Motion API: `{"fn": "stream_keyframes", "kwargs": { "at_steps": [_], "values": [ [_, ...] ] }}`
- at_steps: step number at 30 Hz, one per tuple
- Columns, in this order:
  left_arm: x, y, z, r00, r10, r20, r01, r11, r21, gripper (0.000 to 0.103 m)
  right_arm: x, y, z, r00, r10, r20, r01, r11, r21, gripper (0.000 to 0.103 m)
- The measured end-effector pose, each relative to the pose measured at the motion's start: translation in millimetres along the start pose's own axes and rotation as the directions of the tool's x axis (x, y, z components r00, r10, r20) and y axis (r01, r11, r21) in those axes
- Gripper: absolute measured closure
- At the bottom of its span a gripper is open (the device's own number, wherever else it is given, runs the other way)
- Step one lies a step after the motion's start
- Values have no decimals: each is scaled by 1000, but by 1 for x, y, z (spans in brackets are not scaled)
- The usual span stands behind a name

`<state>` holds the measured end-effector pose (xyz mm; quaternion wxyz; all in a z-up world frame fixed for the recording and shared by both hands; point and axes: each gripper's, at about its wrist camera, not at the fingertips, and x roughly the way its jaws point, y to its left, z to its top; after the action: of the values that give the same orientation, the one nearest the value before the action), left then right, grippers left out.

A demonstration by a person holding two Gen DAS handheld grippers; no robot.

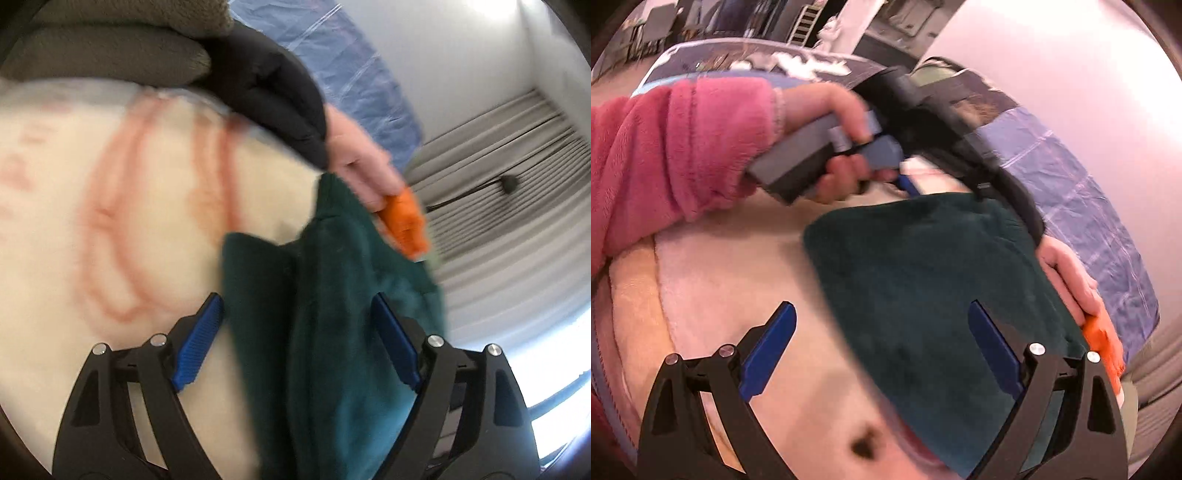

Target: Fold large clothes

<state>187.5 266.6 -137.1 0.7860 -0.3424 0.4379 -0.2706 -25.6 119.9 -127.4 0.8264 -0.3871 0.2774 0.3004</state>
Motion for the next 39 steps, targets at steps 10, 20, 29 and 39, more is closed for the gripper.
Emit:
{"fn": "stream_keyframes", "kwargs": {
  "at_steps": [10, 20, 29, 39],
  "values": [
    [24, -1, 8, 999, -5, -36, 7, 999, 42, 25, 44, 17, 26, 999, -25, -28, 25, 1000, 8, 18],
    [10, -18, 14, 1000, 17, 1, -17, 997, 79, 68, 22, 16, 36, 994, -67, 82, 66, 998, 16, 89],
    [-9, -125, 33, 997, 47, 54, -57, 976, 208, 71, -59, -75, 24, 966, -29, 258, -75, 920, 385, 92],
    [38, -286, 42, 984, 175, 41, -178, 919, 351, 71, -150, -175, -58, 879, -123, 460, -246, 709, 660, 92]
  ]
}}
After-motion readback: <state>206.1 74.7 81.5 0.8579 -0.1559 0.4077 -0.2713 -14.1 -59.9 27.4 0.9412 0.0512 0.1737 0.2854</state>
